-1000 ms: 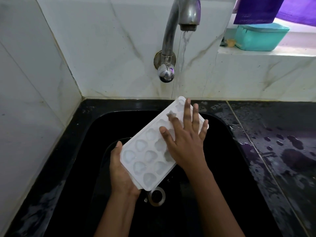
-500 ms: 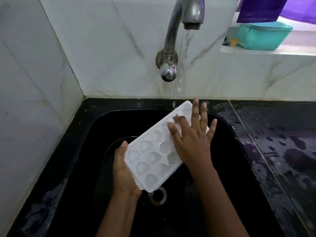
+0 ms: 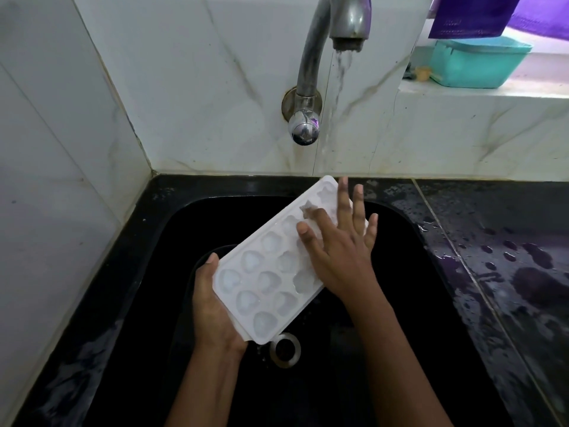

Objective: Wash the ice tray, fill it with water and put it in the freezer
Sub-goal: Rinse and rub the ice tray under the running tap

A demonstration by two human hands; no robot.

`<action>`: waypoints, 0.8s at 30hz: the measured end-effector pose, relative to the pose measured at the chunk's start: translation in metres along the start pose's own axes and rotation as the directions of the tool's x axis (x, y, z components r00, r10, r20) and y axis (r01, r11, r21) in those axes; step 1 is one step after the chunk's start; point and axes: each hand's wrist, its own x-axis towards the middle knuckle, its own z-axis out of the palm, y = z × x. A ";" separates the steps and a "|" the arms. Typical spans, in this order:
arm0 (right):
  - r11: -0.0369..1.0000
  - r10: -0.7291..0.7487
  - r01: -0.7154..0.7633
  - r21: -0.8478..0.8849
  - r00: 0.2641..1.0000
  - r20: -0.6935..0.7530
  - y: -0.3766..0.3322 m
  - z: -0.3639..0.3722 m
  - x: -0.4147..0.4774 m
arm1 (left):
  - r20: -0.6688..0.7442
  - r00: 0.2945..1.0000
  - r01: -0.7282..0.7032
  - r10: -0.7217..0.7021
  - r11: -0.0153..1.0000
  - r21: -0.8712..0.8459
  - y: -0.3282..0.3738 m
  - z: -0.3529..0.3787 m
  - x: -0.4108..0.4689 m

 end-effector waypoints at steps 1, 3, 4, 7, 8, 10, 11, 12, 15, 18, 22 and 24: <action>0.999 0.012 -0.013 -0.029 0.999 -0.030 0.002 0.000 0.000 | -0.015 1.000 -0.006 0.006 1.000 0.018 -0.001 0.000 0.000; 0.996 0.022 -0.030 -0.082 0.996 -0.088 -0.001 0.002 -0.003 | -0.029 0.999 -0.014 0.015 0.999 0.036 -0.001 0.003 0.000; 0.996 0.016 -0.023 -0.086 0.996 -0.088 -0.005 0.005 -0.004 | -0.014 1.000 -0.008 0.009 1.000 0.025 -0.002 0.005 -0.001; 1.000 -0.030 0.030 -0.006 0.999 -0.013 -0.010 0.007 -0.003 | 0.025 1.000 -0.016 0.017 0.999 -0.030 0.000 0.003 0.000; 0.999 -0.039 0.039 0.008 0.999 -0.009 -0.008 0.004 -0.002 | 0.019 1.000 -0.023 0.023 0.999 -0.028 0.000 0.002 -0.001; 1.000 -0.010 0.009 -0.010 0.999 -0.042 -0.002 -0.001 0.000 | 0.001 1.000 -0.025 0.025 1.000 0.007 0.000 0.002 0.000; 1.000 0.016 -0.017 -0.026 0.998 -0.064 -0.001 -0.002 0.000 | -0.004 1.000 -0.022 0.023 0.999 0.027 -0.001 0.004 -0.001; 0.999 0.032 -0.036 -0.041 0.997 -0.077 -0.003 -0.001 -0.001 | -0.013 1.000 -0.019 0.019 0.999 0.037 -0.002 0.005 0.000; 0.998 -0.023 0.020 -0.063 0.999 -0.039 -0.009 0.004 -0.003 | 0.008 1.000 -0.004 0.004 1.000 0.011 -0.001 0.008 0.000; 0.996 -0.068 0.069 0.047 0.997 -0.036 -0.003 -0.002 0.000 | 0.000 0.999 -0.043 0.043 0.999 -0.029 0.001 0.009 -0.003; 0.977 0.051 -0.005 0.213 0.977 -0.209 0.009 -0.016 0.008 | -0.071 0.991 -0.114 0.113 0.993 -0.012 0.001 0.004 0.001; 0.980 0.052 -0.006 0.198 0.972 -0.230 0.012 -0.018 0.009 | -0.093 0.987 -0.129 0.128 0.992 -0.003 0.003 0.002 0.002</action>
